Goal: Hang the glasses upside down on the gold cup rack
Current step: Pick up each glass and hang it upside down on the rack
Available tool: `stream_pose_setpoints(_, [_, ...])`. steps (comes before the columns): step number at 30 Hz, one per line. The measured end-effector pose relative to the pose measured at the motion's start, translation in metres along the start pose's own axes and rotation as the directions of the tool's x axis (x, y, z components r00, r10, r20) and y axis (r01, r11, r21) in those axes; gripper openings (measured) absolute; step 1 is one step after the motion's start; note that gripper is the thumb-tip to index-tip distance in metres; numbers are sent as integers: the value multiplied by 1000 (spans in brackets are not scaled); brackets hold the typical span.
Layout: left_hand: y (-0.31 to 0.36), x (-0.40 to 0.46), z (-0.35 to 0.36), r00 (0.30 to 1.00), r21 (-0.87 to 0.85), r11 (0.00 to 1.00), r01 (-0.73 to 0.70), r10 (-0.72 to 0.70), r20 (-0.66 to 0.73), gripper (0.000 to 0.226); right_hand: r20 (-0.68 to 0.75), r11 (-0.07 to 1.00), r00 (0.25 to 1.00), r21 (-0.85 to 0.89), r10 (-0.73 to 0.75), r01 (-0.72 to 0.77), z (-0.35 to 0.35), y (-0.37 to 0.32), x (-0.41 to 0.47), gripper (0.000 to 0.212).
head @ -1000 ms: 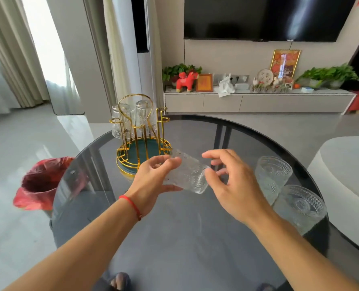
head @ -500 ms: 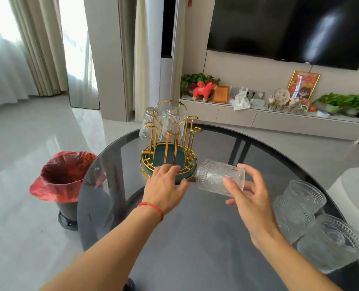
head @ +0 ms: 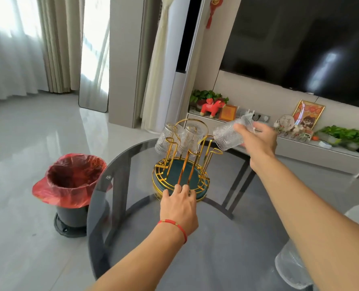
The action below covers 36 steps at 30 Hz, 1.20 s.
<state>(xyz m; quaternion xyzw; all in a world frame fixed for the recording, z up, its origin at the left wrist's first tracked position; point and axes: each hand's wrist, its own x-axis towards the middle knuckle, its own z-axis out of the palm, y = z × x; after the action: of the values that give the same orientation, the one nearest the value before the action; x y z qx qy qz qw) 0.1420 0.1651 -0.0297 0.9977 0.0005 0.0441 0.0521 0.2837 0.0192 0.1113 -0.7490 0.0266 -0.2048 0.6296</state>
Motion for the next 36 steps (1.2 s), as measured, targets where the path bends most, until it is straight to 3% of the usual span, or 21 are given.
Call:
stream_pose_setpoints(11, [-4,1,-6,1000,-54,999,-3,4,19,57,198,933,973,-313,-121,180,44,6,7,81])
stream_pose_setpoints(24, [-4,2,-6,1000,-80,997,11,-11,4,50,434,807,900,-518,-39,284,59,22,5,82])
stream_pose_setpoints(30, [-1,1,-7,999,-69,997,28,-30,-24,42,548,811,836,-496,16,309,45,29,-4,84])
stream_pose_setpoints(36, [4,1,-6,999,-61,997,39,-40,-14,45,539,823,841,-453,-54,343,1,32,-42,71])
